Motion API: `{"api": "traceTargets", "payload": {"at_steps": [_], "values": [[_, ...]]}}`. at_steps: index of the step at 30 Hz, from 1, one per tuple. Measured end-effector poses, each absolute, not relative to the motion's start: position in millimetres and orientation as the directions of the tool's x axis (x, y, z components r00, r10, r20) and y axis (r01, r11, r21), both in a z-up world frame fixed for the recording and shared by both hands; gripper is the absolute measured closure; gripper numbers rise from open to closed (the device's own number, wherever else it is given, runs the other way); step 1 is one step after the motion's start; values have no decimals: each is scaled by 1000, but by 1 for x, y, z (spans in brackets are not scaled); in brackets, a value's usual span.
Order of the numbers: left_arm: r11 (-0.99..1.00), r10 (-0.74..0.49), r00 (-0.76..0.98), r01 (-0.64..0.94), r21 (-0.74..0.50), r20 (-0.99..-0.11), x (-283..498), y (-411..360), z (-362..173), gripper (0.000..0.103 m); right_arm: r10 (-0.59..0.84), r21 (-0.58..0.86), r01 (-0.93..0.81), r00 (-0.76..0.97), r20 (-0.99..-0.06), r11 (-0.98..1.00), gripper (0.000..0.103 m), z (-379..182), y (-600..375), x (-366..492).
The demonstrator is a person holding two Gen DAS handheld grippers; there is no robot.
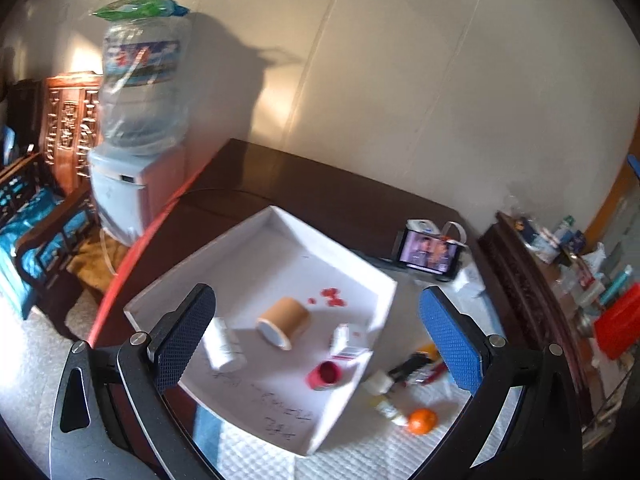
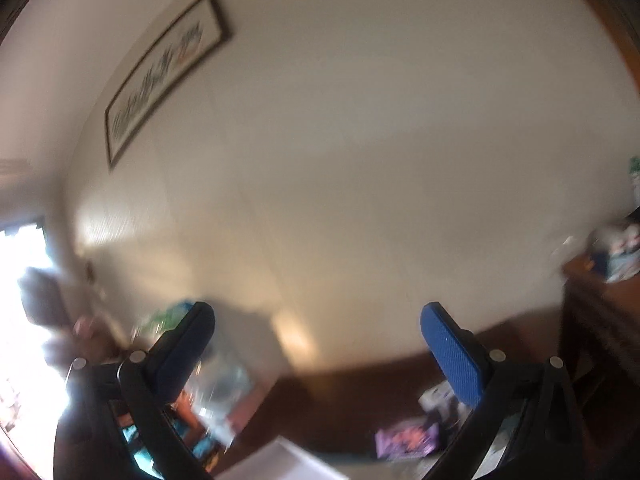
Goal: Organize rigid objects
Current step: 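Move both open grippers back over the objects on the quilted pad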
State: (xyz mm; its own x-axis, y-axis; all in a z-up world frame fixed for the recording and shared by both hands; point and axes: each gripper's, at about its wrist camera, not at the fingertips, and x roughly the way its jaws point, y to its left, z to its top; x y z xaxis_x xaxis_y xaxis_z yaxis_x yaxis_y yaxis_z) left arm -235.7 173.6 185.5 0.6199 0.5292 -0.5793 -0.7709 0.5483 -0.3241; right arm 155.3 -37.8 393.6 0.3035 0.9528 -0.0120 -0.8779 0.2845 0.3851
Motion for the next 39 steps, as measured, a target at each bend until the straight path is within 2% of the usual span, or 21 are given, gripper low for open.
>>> {"api": "traceTargets", "payload": {"at_steps": [3,6,10,15,18,21,28,39], "values": [[587,505,636,-749,-308,-583,-222,163,184,0,941,406,-864,336,27,297,0,395,-64,159],[624,464,639,-727,-286,-613,-211,156,174,0,942,406,-861,334,-1,306,0,378,-67,157],[653,404,658,-694,-303,-636,-205,144,159,0,941,406,-850,319,-113,337,0,340,-64,159],[680,333,663,-662,-316,-671,-194,134,140,0,910,448,-810,235,-343,378,0,272,-33,170],[696,324,658,-653,-300,-680,-190,127,135,0,883,469,-789,187,-432,396,0,242,-20,170],[713,320,655,-642,-281,-685,-186,121,134,0,875,482,-778,173,-452,403,0,233,-22,171],[731,287,659,-620,-286,-695,-179,116,131,0,879,479,-777,192,-437,408,0,240,-29,176],[769,219,634,-580,-269,-742,-165,107,119,0,843,480,-774,125,-523,412,0,215,-16,173]]}}
